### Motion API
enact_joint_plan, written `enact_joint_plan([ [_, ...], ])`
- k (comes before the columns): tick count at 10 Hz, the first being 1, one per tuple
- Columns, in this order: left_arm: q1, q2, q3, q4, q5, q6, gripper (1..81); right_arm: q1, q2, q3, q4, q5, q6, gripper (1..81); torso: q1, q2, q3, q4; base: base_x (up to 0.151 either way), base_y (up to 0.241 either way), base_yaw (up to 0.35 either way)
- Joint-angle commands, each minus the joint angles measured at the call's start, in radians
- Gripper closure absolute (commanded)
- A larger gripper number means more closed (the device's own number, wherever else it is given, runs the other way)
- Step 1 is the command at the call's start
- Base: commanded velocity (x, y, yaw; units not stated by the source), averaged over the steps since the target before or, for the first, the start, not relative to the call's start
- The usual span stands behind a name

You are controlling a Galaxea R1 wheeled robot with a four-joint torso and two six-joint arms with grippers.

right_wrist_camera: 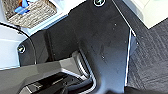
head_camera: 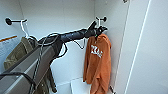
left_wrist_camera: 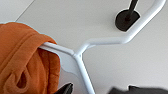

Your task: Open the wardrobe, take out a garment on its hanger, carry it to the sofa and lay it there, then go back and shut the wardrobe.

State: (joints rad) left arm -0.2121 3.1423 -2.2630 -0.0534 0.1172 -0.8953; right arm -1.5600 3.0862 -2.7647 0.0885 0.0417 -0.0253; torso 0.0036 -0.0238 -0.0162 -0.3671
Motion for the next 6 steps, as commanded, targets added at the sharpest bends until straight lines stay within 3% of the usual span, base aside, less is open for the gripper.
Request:
enact_joint_plan([
  [1, -0.200, -0.001, -0.013, 0.056, -0.048, -0.002, 1.0, 0.039, 0.010, -0.001, 0.011, -0.056, 0.001, 1.0, 0.000, 0.000, 0.000, 0.000, 0.000, 0.000, 0.000],
  [5, -0.198, -0.005, 0.024, 0.105, -0.080, -0.002, 1.0, 0.041, 0.012, -0.001, 0.011, -0.059, 0.001, 1.0, 0.000, 0.000, 0.000, 0.000, 0.000, 0.000, 0.000],
  [6, -0.198, -0.013, 0.043, 0.110, -0.080, -0.002, 81.1, 0.043, 0.013, -0.001, 0.011, -0.059, 0.001, 1.0, 0.000, 0.000, 0.000, 0.000, 0.000, 0.000, 0.000],
])
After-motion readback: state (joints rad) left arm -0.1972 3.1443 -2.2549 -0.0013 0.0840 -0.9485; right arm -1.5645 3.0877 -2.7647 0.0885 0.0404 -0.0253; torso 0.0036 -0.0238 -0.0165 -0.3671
